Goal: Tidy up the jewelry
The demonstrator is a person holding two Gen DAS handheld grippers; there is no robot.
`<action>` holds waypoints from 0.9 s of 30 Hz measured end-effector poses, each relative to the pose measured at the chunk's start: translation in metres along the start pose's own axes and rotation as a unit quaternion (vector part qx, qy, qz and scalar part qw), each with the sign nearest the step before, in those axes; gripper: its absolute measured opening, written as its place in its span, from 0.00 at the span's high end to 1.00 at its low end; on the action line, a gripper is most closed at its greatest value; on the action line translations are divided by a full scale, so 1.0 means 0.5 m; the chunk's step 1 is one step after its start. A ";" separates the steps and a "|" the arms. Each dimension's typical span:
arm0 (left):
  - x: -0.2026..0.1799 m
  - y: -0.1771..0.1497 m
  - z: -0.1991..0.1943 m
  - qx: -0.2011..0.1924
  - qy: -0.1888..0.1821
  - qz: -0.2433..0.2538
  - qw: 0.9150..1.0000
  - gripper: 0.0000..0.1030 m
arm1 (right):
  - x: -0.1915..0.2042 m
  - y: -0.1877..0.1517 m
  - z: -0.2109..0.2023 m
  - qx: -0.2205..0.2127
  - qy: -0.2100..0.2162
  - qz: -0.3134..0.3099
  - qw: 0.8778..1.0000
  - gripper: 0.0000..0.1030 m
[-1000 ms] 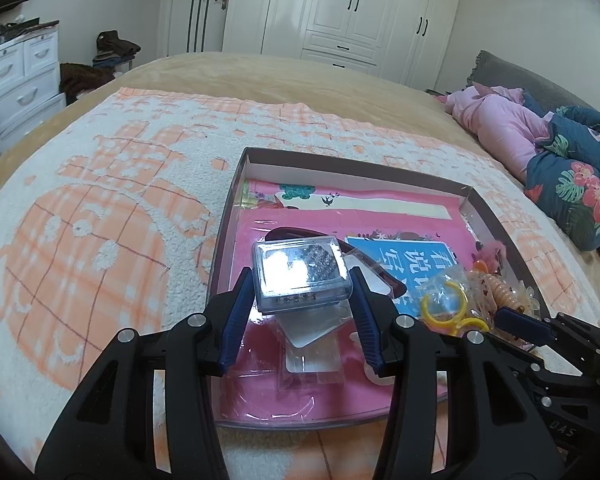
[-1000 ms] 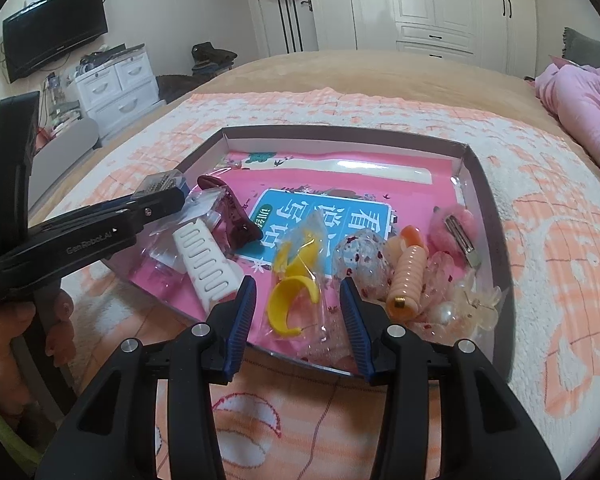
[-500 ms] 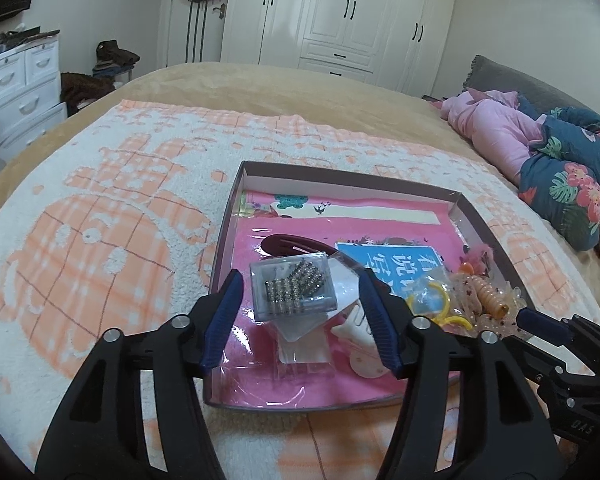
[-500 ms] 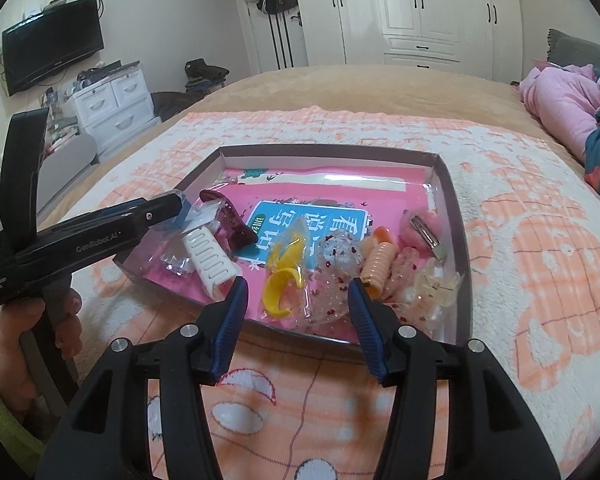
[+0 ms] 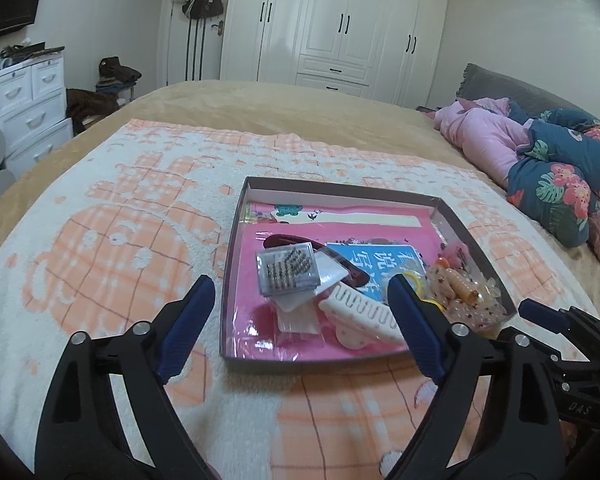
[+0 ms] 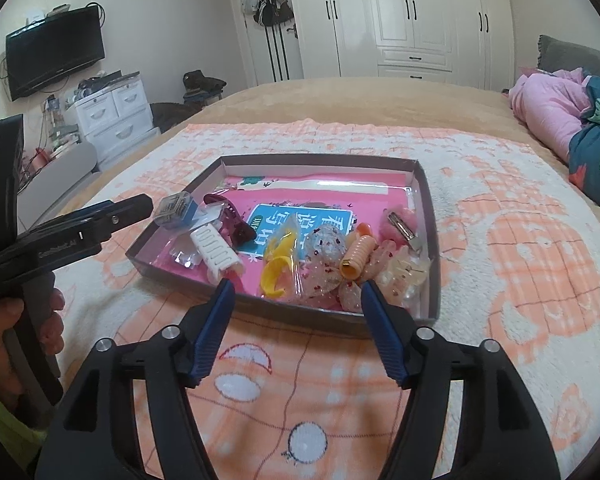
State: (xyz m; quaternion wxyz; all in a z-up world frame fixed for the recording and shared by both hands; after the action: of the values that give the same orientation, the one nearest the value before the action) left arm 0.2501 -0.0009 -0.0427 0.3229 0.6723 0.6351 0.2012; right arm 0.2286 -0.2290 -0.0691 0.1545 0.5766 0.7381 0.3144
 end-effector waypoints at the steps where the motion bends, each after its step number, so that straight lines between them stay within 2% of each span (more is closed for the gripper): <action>1: -0.001 -0.003 -0.006 -0.001 -0.001 0.003 1.000 0.20 | 0.001 -0.004 -0.009 -0.005 0.000 -0.001 1.000 0.29; 8: -0.009 -0.024 -0.042 -0.012 0.001 0.013 1.000 0.11 | 0.010 -0.029 -0.054 -0.038 -0.012 -0.014 0.999 0.17; 11: -0.014 -0.034 -0.056 -0.018 0.000 0.020 1.000 0.11 | 0.007 -0.040 -0.069 -0.050 -0.012 -0.008 0.999 0.16; 13: -0.016 -0.044 -0.066 -0.023 -0.003 0.025 0.999 0.11 | 0.002 -0.048 -0.078 -0.054 -0.011 0.000 0.998 0.11; 18: -0.017 -0.070 -0.086 -0.030 -0.013 0.027 0.999 0.11 | -0.014 -0.069 -0.094 -0.063 -0.020 0.017 0.998 0.09; 27: -0.027 -0.111 -0.117 -0.043 -0.005 0.034 0.998 0.11 | -0.014 -0.098 -0.126 -0.086 -0.042 0.016 0.995 0.06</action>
State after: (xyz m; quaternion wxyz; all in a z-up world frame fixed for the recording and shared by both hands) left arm 0.1688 -0.0046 -0.0374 0.3482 0.6797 0.6009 0.2358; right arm 0.1564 -0.2604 -0.0542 0.2291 0.5854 0.6922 0.3544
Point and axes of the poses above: each gripper's, at about its wrist camera, not at the fingertips, and z roughly the way its jaws point, x to its left, y to its top, the point moved 3 cm from there along z, roughly the way its jaws point, and after that the axes turned 10 degrees about x, right-handed, at the moved point
